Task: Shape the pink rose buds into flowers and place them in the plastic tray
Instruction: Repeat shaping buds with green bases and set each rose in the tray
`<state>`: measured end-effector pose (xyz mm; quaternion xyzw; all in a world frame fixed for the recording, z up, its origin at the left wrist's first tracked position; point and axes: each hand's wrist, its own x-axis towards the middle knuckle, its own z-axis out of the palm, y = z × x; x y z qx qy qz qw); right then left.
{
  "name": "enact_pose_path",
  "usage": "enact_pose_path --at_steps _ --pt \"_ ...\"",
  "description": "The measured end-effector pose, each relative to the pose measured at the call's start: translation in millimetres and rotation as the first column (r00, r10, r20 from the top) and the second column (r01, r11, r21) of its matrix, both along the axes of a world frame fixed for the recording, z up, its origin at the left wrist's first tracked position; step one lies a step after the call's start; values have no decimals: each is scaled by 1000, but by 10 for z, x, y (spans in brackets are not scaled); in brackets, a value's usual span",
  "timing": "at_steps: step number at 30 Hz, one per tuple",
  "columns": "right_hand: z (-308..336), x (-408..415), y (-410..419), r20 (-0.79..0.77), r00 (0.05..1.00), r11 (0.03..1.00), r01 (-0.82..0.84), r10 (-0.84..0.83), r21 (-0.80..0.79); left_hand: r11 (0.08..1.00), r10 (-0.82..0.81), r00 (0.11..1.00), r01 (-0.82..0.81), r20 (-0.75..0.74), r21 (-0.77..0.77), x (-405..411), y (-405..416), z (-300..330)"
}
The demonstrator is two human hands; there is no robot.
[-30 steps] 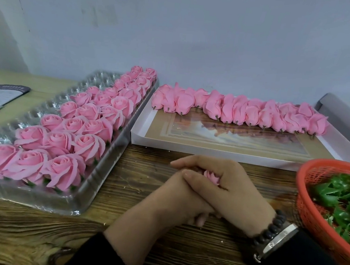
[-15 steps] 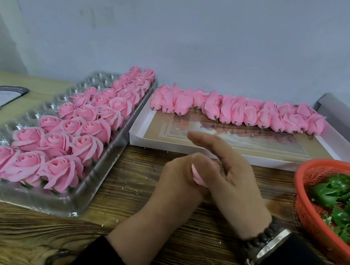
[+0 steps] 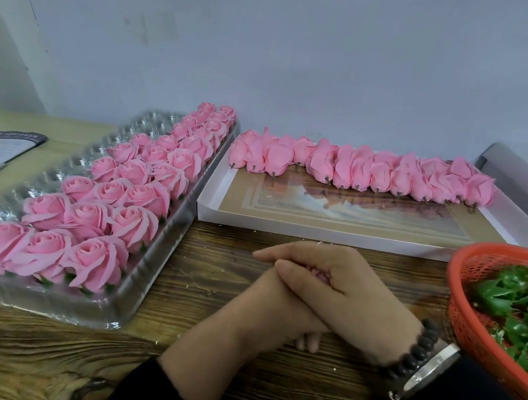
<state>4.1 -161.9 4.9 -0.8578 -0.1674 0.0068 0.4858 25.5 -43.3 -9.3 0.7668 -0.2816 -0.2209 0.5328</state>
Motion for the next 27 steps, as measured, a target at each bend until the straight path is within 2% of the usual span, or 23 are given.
enact_pose_path --at_steps 2,4,6,9,11,14,19,21,24,27 --pt "-1 -5 -8 -14 1000 997 21 -20 69 999 32 991 -31 132 -10 -10 -19 29" --pt "-20 14 -13 40 998 996 43 -47 79 996 71 969 -58 237 -63 -14 -43 57" --pt "-44 35 -20 108 992 996 52 -60 71 987 107 955 -67 277 -147 -3 -41 60" --pt "-87 54 -44 105 992 993 66 -76 93 965 139 964 -81 227 -250 37 -16 36" --pt "-99 48 -43 97 988 985 104 -118 135 960 185 958 -130 217 -247 69 -20 -5" --pt "-107 37 22 223 943 958 203 -247 204 952 288 921 -245 263 -184 97 -77 -90" --pt "-188 56 177 298 896 939 280 -329 198 933 297 931 -235 213 -272 23 -144 -79" --pt "-185 82 165 278 907 945 272 -315 183 939 279 937 -220 209 -265 38 -131 -64" --pt "-134 97 97 227 958 984 165 -175 65 987 159 955 -149 251 -61 47 -96 -10" --pt "-100 73 34 131 989 995 80 -73 -53 999 45 996 -44 76 -25 40 -45 31"
